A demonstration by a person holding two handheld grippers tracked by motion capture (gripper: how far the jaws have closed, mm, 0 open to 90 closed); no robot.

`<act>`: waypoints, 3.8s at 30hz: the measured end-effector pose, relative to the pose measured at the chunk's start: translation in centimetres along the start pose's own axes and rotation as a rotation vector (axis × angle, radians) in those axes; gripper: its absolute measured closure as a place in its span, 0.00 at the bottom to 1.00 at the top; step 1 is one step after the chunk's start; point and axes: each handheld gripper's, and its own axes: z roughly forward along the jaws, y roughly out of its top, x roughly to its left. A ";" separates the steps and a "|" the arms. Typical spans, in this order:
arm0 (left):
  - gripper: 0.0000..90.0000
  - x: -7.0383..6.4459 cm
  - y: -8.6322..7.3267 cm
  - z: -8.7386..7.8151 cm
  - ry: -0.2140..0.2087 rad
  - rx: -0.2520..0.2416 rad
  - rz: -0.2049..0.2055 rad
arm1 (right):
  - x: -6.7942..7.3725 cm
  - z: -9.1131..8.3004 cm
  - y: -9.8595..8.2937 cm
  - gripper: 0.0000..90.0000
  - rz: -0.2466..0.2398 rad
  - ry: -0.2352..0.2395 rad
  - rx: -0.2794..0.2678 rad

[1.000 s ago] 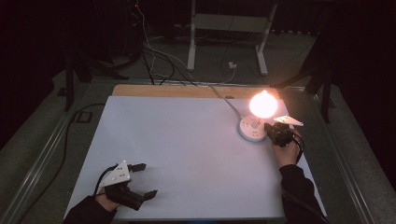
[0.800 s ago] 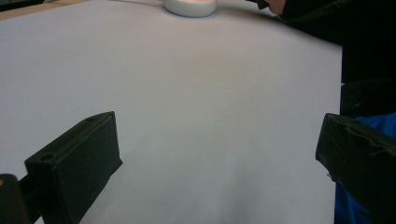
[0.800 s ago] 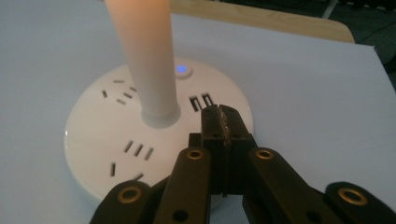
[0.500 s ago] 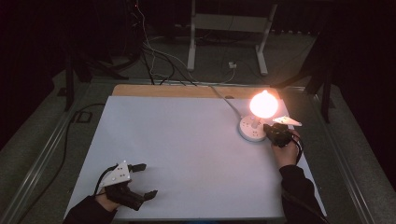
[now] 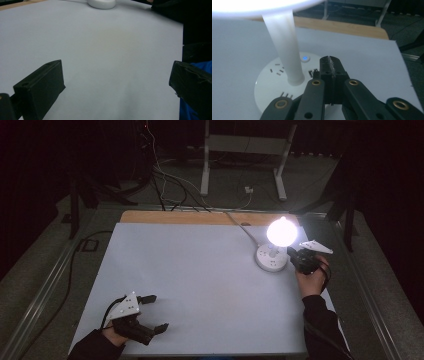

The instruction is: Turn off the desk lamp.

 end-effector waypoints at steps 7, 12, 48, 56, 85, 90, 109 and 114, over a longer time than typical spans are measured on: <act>0.01 0.0 0.0 0.0 0.000 0.002 0.002 | -0.3 -0.6 0.1 1.00 0.012 0.001 -0.020; 0.01 0.0 0.0 0.0 0.001 0.003 0.003 | -0.1 -0.2 -0.1 1.00 0.010 0.008 -0.007; 0.01 -0.1 0.0 0.0 -0.004 0.000 0.004 | 0.6 2.2 -2.0 1.00 -0.004 0.031 0.069; 0.01 -0.1 0.1 0.0 -0.007 -0.003 0.000 | 0.1 1.2 -1.1 1.00 0.011 0.009 0.036; 0.01 0.2 0.2 0.0 0.002 -0.012 -0.013 | 1.3 -3.1 -1.7 0.22 0.052 0.107 0.039; 0.01 0.6 0.2 0.2 -0.004 -0.014 -0.018 | 2.4 -4.5 -1.7 0.03 0.030 0.210 0.034; 0.01 0.0 0.1 -0.1 -0.012 -0.017 -0.003 | 7.8 -7.5 -2.9 0.00 -0.097 0.433 0.027; 0.01 -0.1 0.2 0.0 -0.012 -0.015 -0.001 | 8.7 -7.8 -4.1 0.00 -0.111 0.466 0.051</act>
